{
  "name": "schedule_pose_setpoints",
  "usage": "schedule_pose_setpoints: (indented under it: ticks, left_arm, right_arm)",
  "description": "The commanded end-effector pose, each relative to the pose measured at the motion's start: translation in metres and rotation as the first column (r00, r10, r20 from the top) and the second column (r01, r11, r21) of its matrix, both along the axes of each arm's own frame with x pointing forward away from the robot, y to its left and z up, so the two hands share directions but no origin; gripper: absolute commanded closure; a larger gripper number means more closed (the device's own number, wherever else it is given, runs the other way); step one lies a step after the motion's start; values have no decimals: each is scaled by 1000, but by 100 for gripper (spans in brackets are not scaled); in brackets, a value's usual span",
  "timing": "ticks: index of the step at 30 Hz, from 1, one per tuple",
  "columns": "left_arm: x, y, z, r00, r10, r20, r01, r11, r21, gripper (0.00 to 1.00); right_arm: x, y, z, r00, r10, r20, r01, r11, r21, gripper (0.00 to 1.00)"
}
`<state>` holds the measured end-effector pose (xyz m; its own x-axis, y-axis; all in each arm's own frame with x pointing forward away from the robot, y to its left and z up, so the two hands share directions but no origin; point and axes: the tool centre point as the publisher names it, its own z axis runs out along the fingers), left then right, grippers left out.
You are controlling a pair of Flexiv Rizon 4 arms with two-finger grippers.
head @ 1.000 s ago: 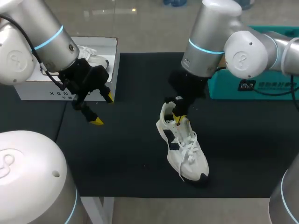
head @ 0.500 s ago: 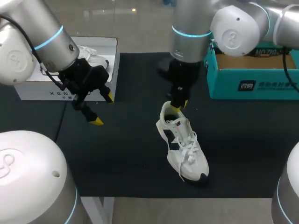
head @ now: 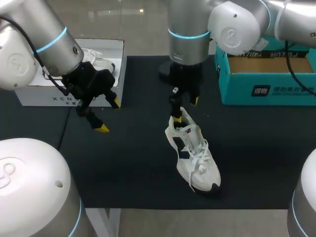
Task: Take the shoe out of the shoebox, open the shoe tongue, remove and reinsert the insole, then place the shoe into the shoebox
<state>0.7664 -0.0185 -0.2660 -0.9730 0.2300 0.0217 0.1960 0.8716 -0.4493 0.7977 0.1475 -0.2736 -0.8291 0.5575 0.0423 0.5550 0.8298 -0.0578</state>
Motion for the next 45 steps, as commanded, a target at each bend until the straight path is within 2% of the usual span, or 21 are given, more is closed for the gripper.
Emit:
schedule_pose_setpoints:
  ticks: [1, 2, 5, 9, 11, 18, 20, 28, 39, 45]
  left_arm:
    - [0, 0, 0, 1000, -1, 0, 1, 1000, 2, 0]
    - [0, 0, 0, 1000, -1, 0, 1, 1000, 2, 0]
    - [0, 0, 0, 1000, -1, 0, 1, 1000, 2, 0]
    - [0, 0, 0, 1000, -1, 0, 1, 1000, 2, 0]
    - [0, 0, 0, 1000, -1, 0, 1, 1000, 2, 0]
    - [0, 0, 0, 1000, -1, 0, 1, 1000, 2, 0]
    - [0, 0, 0, 1000, -1, 0, 1, 1000, 2, 0]
    - [0, 0, 0, 1000, -1, 0, 1, 1000, 2, 0]
    - [0, 0, 0, 1000, -1, 0, 1, 1000, 2, 0]
    - [0, 0, 0, 1000, -1, 0, 1, 1000, 2, 0]
  right_arm:
    - [-2, -2, -3, 974, 203, 104, -210, 976, 60, 0]
    - [-1, 0, -5, 950, 287, 121, -294, 955, 46, 0]
    - [1, 0, -5, 904, 395, 165, -406, 913, 42, 0]
    - [6, -3, -6, 864, 477, 163, -490, 871, 50, 0]
    - [11, -3, -9, 853, 505, 135, -515, 855, 55, 0]
    - [22, -2, -14, 761, 628, 160, -644, 762, 72, 0]
    - [26, -5, -17, 761, 635, 133, -647, 760, 70, 0]
    - [42, -9, -24, 740, 662, 121, -672, 738, 66, 0]
    - [60, 9, -40, 707, 697, 121, -707, 701, 98, 0]
    - [65, 15, -54, 705, 699, 121, -709, 693, 128, 0]
